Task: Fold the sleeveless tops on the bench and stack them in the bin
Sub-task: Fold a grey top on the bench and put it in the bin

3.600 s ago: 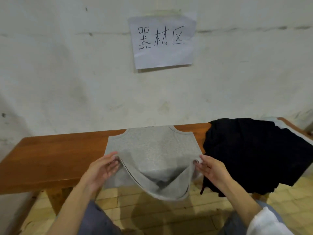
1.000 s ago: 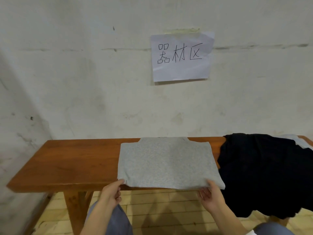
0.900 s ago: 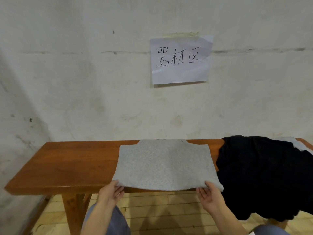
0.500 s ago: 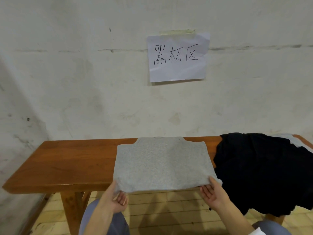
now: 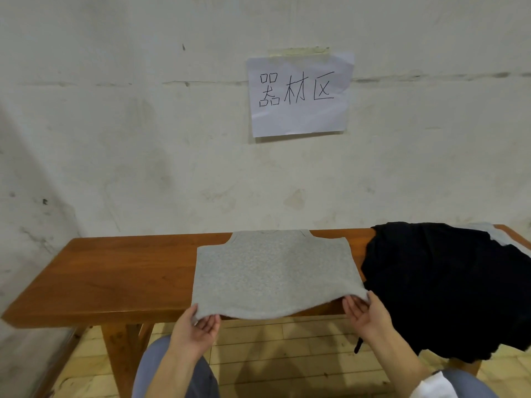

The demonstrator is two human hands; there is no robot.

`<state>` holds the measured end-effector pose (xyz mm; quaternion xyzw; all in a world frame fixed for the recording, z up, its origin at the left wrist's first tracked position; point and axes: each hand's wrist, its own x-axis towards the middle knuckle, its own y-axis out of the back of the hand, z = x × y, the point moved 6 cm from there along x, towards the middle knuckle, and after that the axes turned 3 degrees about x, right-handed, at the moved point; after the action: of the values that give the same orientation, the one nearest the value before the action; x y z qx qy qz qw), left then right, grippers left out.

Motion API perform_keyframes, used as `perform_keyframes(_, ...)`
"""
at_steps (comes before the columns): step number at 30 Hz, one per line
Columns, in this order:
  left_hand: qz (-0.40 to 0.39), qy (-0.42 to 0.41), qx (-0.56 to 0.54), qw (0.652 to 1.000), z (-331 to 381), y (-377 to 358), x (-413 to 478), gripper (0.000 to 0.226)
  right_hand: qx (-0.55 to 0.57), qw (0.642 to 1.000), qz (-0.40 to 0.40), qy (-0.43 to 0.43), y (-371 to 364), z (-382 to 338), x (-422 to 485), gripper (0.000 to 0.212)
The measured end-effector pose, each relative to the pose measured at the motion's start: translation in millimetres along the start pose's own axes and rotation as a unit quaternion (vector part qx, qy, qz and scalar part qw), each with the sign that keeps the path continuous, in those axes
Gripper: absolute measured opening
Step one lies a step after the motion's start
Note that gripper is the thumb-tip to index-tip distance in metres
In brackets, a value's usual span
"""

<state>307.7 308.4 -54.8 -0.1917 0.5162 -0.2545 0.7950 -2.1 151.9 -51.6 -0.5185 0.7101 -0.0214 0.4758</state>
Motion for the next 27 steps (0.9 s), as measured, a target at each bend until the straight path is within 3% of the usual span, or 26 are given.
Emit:
perform_keyframes(5,-0.082,-0.051,-0.004,0.995,25.2,-34.7,-29.2,0.017,-0.062,0.991,-0.017,0.119,-24.1,-30.4,-22.3,0.029)
perform_keyframes(10,-0.177,-0.120,-0.034,0.976,47.4,-73.7,-70.6,0.011,-0.078,0.964,0.006,0.256,-41.6,-59.4,-59.2,0.032)
perform_keyframes(14,-0.262,-0.125,-0.068,0.955,53.5,-86.3,-99.7,0.025,-0.066,0.937,0.036,0.342,-46.3,-79.7,-91.7,0.028)
perform_keyframes(19,-0.318,-0.121,-0.143,0.929,54.5,-76.3,-106.3,0.017,-0.048,0.922,0.046,0.381,-40.1,-91.6,-108.1,0.024)
perform_keyframes(23,-0.377,-0.064,-0.202,0.902,50.8,-67.1,-95.7,0.012,-0.068,0.914,0.039,0.398,-36.8,-93.9,-110.5,0.030)
perform_keyframes(27,-0.324,-0.082,-0.190,0.923,47.7,-61.6,-84.0,0.014,-0.102,0.916,0.015,0.389,-35.4,-85.3,-96.0,0.032)
